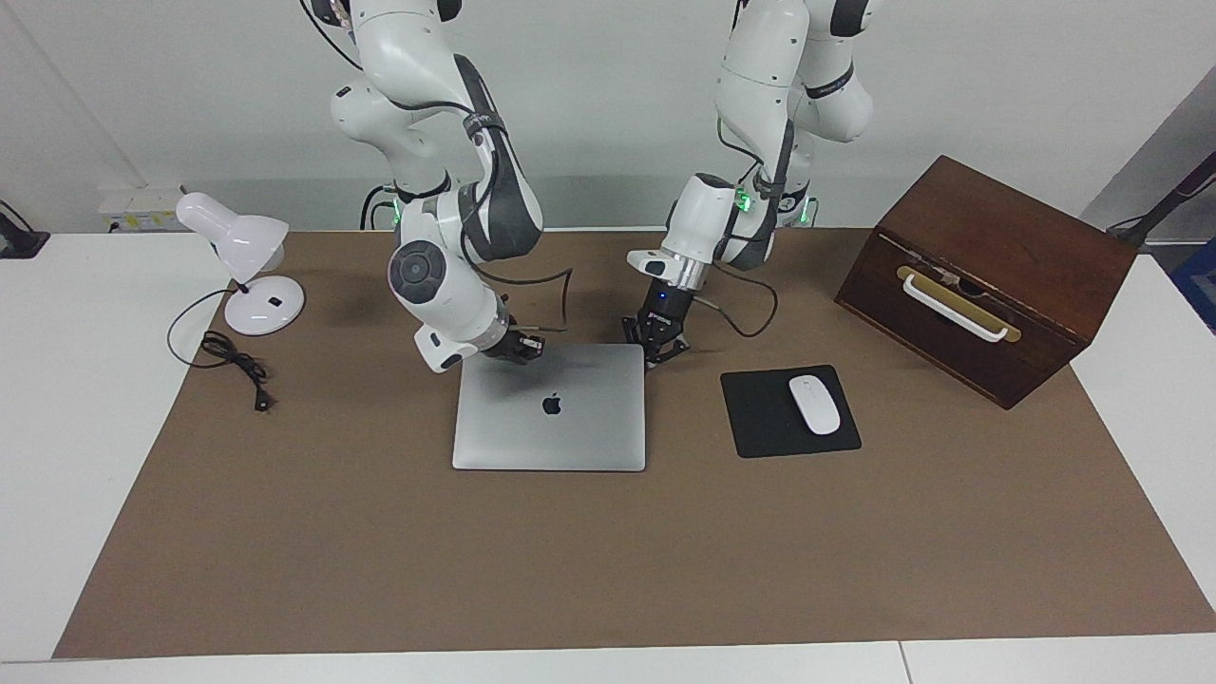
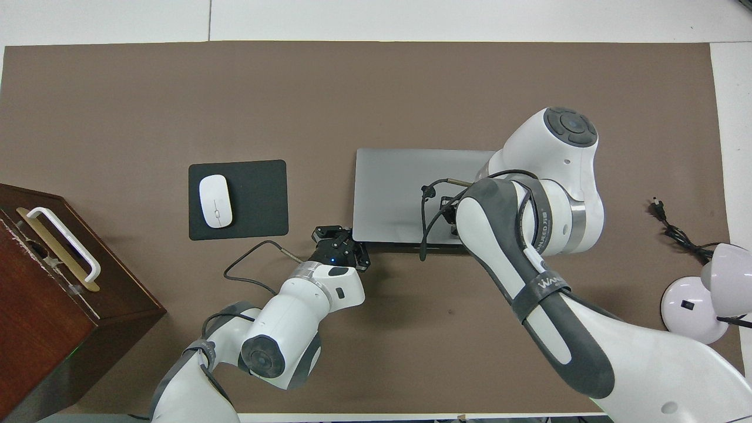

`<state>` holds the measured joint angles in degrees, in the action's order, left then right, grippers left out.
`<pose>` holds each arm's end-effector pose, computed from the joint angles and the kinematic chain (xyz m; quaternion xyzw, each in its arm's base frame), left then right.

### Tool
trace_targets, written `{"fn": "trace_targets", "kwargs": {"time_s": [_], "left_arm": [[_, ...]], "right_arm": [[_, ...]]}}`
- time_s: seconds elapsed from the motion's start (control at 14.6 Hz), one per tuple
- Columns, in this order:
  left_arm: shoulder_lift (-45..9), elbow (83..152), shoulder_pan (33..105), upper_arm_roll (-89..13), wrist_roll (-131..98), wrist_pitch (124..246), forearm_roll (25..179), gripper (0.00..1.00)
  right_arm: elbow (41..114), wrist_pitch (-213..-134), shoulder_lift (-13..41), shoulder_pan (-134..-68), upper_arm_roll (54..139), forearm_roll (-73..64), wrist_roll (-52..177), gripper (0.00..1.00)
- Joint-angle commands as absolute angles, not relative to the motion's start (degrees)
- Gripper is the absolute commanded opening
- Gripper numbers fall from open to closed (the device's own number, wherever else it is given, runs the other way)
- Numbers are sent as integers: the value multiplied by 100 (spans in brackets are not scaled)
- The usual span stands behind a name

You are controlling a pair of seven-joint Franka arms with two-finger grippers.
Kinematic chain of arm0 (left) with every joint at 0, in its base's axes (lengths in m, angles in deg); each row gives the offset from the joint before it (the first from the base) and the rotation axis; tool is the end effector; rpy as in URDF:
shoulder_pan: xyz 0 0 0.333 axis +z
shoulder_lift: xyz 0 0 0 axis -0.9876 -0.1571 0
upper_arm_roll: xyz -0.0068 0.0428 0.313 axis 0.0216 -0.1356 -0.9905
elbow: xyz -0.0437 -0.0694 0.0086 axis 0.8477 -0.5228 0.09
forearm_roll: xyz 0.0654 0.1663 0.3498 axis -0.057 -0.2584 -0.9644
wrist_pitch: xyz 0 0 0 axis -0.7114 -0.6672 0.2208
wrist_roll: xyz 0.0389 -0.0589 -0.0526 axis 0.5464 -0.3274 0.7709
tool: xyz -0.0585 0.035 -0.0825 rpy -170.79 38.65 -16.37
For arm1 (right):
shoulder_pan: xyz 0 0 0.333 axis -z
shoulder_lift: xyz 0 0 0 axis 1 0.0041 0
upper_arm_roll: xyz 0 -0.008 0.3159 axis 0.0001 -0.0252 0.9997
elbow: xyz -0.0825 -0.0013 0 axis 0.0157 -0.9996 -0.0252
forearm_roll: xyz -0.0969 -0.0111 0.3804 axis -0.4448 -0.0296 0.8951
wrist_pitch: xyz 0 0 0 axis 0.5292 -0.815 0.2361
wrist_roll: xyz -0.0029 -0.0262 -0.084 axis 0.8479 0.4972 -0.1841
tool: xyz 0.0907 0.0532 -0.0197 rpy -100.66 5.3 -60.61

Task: Close laptop with both arms
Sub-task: 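Press the closed lid flat with the right gripper, left gripper holding base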

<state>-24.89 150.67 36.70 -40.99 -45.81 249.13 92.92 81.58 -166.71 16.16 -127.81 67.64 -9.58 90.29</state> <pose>0.3952 -0.3364 0.2629 0.8719 -0.3236 0.3555 0.0929 0.5594 0.2065 0.3410 -0.9750 0.1285 0.1513 0.0996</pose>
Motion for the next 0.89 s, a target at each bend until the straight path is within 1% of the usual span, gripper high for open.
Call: {"fn": "trace_targets", "kwargs": {"time_s": [0.0,0.62,0.82], "left_arm": [[-2802,15378,3561,-4159,-4619,24712,9324,0],[-2846,15317,3561,-4159,-4619,24712,9324,0],[-2846,15316,3561,-4159,-4628,24712,9324,0]], "right_arm": [[8388,-16823,1438,-12791,6798,-841,8987,0],[8432,-16841,1429,-12800,6798,-841,8987,0],[8502,-16972,1429,-12817,6806,-841,8995,0]]}}
